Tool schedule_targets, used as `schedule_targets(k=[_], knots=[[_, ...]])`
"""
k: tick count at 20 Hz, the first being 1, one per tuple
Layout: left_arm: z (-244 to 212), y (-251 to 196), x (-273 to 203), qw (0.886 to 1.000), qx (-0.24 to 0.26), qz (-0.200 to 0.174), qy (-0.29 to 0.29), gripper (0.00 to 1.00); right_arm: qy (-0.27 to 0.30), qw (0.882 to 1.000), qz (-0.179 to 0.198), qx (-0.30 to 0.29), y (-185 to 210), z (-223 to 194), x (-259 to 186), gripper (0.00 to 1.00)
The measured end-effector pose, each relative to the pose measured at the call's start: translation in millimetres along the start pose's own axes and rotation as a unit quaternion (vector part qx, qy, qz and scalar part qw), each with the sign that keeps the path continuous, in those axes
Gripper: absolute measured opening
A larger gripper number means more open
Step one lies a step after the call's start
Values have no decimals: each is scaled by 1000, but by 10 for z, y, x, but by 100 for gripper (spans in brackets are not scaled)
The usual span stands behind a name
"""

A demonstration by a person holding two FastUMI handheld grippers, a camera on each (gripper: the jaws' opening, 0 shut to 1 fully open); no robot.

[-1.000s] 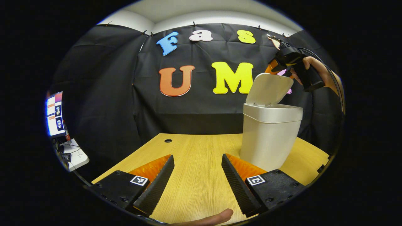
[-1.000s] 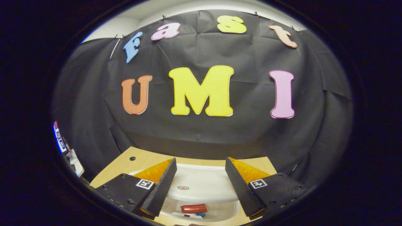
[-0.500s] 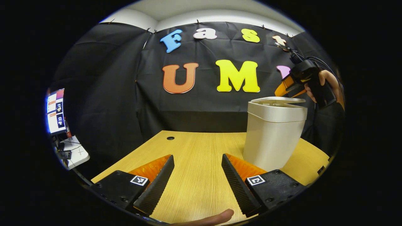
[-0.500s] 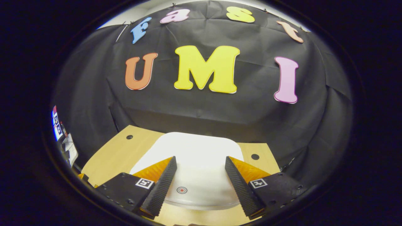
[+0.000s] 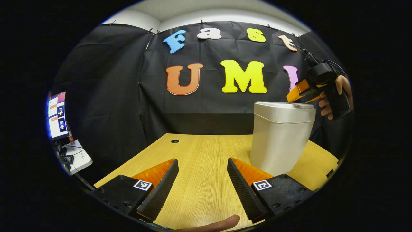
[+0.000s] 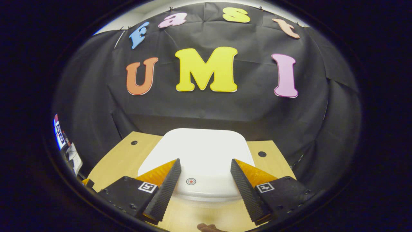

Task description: Press the lid of the desktop garbage bin to open it, pick up the crumpled paper on the desktop and throw it into the bin, then pick up the pop can on the desktop and drop it into the bin, and finally close the garbage bin lid.

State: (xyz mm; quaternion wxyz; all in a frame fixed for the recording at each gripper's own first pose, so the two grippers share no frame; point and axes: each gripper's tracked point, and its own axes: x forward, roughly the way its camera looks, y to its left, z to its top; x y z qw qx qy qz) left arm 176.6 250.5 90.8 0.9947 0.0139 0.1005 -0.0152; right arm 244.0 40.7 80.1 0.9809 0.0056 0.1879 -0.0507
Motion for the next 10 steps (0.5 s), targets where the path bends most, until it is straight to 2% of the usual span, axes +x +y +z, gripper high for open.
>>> schedule_targets(k=[4, 7, 10], knots=[[-13, -39, -3, 1000, 1, -3, 3, 98, 7, 1000, 8, 3, 2, -118, 37, 97], [22, -50, -24, 1000, 6, -3, -2, 98, -18, 999, 23, 11, -8, -88, 41, 97], [50, -37, -52, 1000, 4, 5, -7, 98, -65, 998, 16, 18, -17, -52, 40, 96]])
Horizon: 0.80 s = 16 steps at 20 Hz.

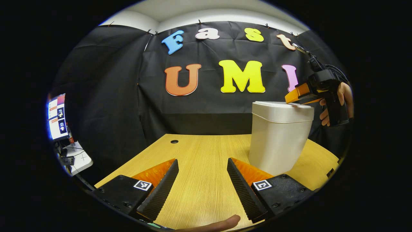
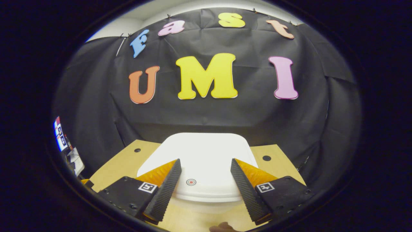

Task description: Press the lid of the desktop garbage bin to open it, pick up the crumpled paper on the desktop and throw it into the bin, then pick up the pop can on the desktop and drop it into the bin, and finally close the garbage bin lid.

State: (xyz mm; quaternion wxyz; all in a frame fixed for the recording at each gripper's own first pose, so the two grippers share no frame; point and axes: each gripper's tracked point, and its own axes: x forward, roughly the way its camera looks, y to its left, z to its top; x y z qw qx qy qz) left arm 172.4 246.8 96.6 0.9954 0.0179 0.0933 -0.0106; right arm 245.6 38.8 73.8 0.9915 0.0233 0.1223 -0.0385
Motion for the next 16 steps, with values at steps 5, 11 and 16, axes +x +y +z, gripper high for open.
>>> schedule_targets(k=[5, 11, 16], knots=[[-7, -57, 18, 1000, 8, 5, 0, 98, -177, 984, 10, -3, -26, 31, -82, 95], [-101, -220, 102, 1000, 26, 11, 12, 98, -229, 973, 11, -9, -241, -203, -547, 94], [35, -377, 3, 999, 44, 18, -13, 98, -266, 961, -30, -63, -651, -627, -1207, 94]])
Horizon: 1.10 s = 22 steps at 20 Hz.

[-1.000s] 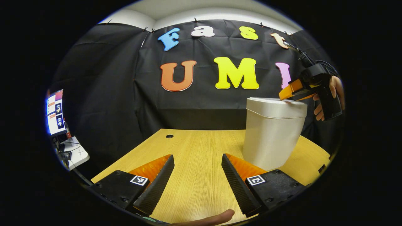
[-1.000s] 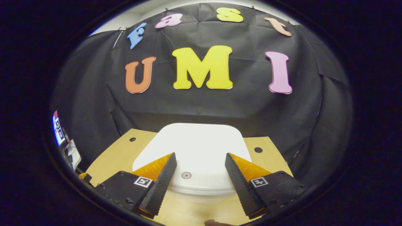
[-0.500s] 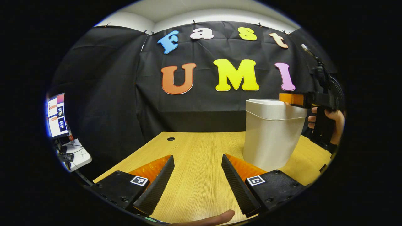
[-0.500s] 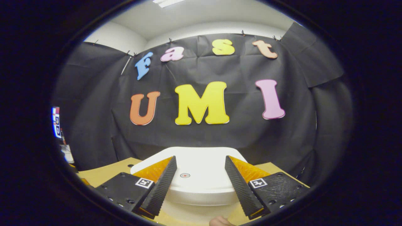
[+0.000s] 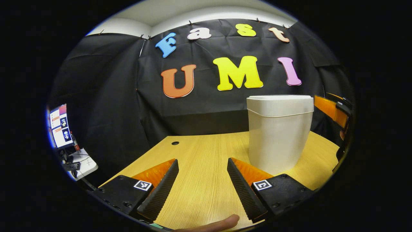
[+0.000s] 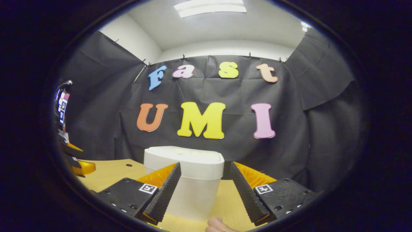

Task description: Press the lid of the desktop garbage bin to open it, pick up the crumpled paper on the desktop and throw it into the bin, then pick up the pop can on the desktop and drop it into the bin, and finally close the garbage bin lid.

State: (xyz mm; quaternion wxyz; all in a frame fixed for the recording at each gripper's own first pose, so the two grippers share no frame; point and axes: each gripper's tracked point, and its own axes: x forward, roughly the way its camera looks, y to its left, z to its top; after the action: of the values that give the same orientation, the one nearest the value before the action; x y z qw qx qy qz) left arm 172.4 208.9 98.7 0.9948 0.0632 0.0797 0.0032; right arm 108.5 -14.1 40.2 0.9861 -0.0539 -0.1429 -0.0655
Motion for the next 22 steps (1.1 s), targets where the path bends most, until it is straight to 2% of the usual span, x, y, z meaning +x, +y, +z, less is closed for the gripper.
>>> schedule_targets(k=[1, 3, 7, 8, 10, 15, 17, 18, 22], knots=[[34, -36, -20, 1000, -4, -2, -8, 98, 5, 1000, -13, -15, -93, -70, -145, 94], [92, -95, -29, 1000, -16, -6, -21, 98, 29, 999, -15, -27, -145, -254, -420, 94], [122, -194, -29, 999, -31, -2, -29, 98, 71, 997, -6, 29, -278, -377, -782, 95], [149, -234, -33, 999, -34, -5, -35, 98, 74, 996, 7, 43, -261, -365, -815, 98], [218, -276, -63, 998, -35, -6, -51, 98, 74, 995, 29, 53, -245, -338, -845, 95], [281, -449, -189, 997, -39, -16, -58, 98, 80, 996, 8, 26, -384, -384, -851, 97], [357, -507, -244, 997, -30, -22, -74, 98, 105, 994, 2, 34, -372, -547, -830, 95], [358, -510, -254, 996, -30, -23, -75, 98, 118, 992, 4, 37, -350, -614, -820, 98], [302, -533, -229, 997, -31, -26, -66, 98, 149, 987, 11, 66, -357, -782, -773, 95]])
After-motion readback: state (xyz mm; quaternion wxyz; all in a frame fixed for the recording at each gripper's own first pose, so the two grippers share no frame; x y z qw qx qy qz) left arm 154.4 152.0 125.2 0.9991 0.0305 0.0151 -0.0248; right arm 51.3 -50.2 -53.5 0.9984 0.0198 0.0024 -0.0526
